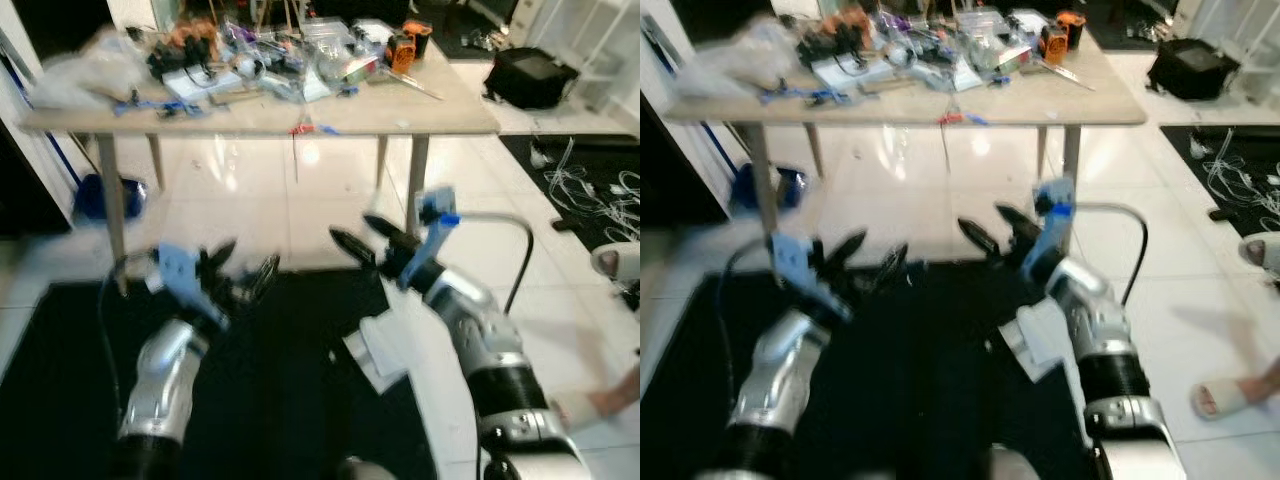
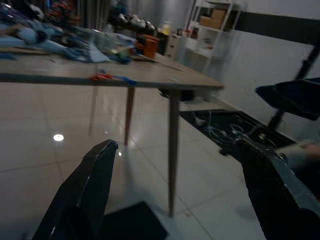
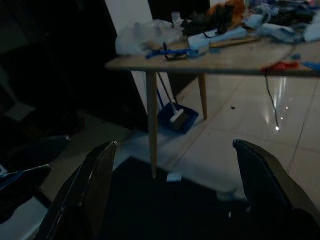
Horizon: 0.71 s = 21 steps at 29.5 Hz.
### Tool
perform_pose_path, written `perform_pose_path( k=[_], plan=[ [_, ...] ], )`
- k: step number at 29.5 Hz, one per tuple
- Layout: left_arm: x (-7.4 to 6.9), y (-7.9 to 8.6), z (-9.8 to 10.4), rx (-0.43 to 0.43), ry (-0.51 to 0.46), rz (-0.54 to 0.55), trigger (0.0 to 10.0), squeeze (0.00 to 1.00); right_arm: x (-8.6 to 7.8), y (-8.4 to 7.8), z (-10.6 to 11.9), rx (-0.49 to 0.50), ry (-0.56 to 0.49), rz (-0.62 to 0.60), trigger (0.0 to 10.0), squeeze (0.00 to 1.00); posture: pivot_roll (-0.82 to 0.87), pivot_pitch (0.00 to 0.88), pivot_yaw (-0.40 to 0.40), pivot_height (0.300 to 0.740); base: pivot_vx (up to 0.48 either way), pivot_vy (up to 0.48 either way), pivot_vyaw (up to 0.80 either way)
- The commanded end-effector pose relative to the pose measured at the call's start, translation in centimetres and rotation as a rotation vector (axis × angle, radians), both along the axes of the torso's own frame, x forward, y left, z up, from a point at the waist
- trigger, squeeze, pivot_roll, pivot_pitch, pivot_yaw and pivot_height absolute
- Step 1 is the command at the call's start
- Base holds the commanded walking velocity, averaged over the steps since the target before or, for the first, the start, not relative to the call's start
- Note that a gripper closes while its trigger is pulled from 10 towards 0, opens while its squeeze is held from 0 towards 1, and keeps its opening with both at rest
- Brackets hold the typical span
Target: Picking trash to rubbish bin
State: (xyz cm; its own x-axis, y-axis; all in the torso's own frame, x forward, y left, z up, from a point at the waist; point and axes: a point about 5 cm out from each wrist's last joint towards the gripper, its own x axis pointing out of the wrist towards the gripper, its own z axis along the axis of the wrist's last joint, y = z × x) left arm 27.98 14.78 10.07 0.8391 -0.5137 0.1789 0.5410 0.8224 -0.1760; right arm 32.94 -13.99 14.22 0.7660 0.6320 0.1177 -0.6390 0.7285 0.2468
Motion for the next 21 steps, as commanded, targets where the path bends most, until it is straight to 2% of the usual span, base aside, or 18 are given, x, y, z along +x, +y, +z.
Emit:
perform_pose_path(
  k=[1,21],
  plan=[
    [-0.15,0.29,-0.18,0.011,0.004,0.002,10.0,0.00,-0.12,0.43,-0.18,0.007,0.008,0.012,10.0,0.00,0.03,0.000,-0.044,0.740,0.480,0.000,0.00],
    [-0.12,0.35,-0.39,0.012,0.006,0.001,10.0,0.00,-0.10,0.42,-0.17,0.009,0.009,0.012,10.0,0.00,0.03,0.000,-0.044,0.740,0.480,0.000,0.00]
  ],
)
